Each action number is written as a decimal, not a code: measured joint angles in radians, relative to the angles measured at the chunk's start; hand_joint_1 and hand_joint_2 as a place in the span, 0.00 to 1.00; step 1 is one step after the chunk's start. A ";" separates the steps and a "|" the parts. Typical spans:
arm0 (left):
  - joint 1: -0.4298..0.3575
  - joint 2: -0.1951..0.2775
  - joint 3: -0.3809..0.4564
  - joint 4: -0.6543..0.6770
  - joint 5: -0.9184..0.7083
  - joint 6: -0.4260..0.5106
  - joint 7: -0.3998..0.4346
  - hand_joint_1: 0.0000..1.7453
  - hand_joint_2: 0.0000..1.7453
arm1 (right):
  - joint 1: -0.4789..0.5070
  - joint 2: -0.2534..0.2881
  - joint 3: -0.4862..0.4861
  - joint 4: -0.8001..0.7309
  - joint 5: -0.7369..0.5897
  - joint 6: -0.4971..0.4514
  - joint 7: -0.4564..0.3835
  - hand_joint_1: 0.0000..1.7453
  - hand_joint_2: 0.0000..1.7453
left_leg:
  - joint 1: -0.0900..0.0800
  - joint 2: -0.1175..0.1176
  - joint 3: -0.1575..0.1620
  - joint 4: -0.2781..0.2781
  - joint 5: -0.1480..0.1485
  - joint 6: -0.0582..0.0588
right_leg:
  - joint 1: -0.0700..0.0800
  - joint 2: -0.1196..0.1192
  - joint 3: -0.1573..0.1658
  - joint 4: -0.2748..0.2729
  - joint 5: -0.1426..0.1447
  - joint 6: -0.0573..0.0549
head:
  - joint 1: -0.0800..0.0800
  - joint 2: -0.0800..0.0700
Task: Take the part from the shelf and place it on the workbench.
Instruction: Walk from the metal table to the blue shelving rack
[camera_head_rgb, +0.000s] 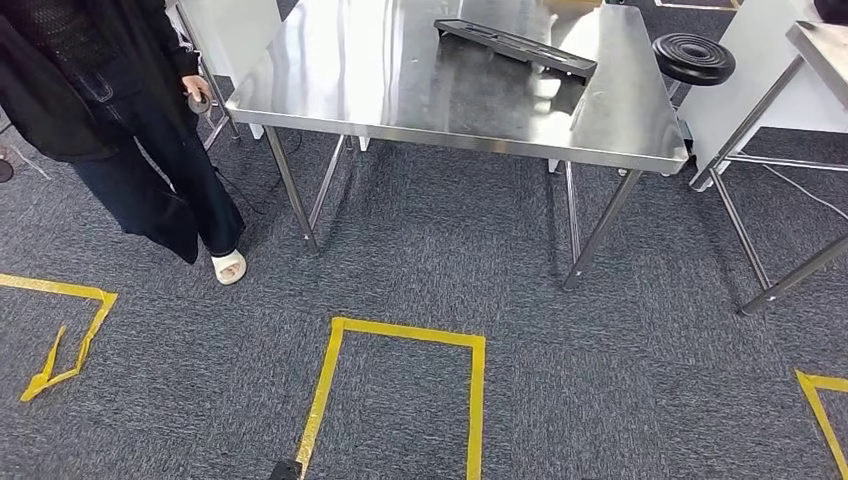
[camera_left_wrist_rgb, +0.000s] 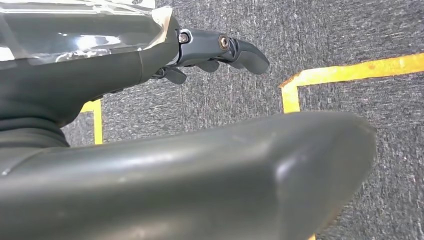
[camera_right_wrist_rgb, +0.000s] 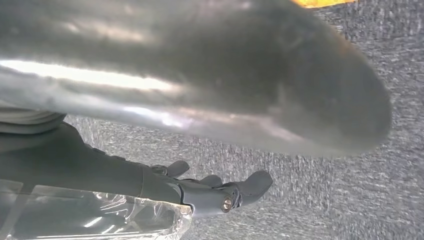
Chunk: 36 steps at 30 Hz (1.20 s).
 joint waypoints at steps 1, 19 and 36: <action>-0.001 0.000 0.000 0.000 0.001 0.001 -0.004 0.00 0.00 | -0.001 0.000 0.000 0.000 0.002 0.000 0.001 0.00 0.00 | -0.001 -0.001 0.030 -0.052 -0.017 0.004 | 0.002 0.000 -0.011 0.010 0.004 0.006 | 0.000 0.000; 0.007 -0.001 0.004 0.000 0.004 -0.009 -0.020 0.00 0.00 | 0.006 0.002 0.001 0.000 0.016 -0.003 0.006 0.00 0.00 | -0.018 -0.089 -0.062 -0.096 0.070 0.025 | 0.000 0.059 0.069 -0.003 -0.063 0.019 | 0.010 0.000; 0.004 0.004 0.005 -0.001 0.007 -0.010 -0.025 0.00 0.00 | 0.002 0.007 0.002 0.000 0.024 -0.003 -0.001 0.00 0.00 | -0.020 0.038 -0.024 -0.094 0.033 0.053 | 0.007 -0.091 0.031 0.027 -0.053 0.018 | 0.010 0.000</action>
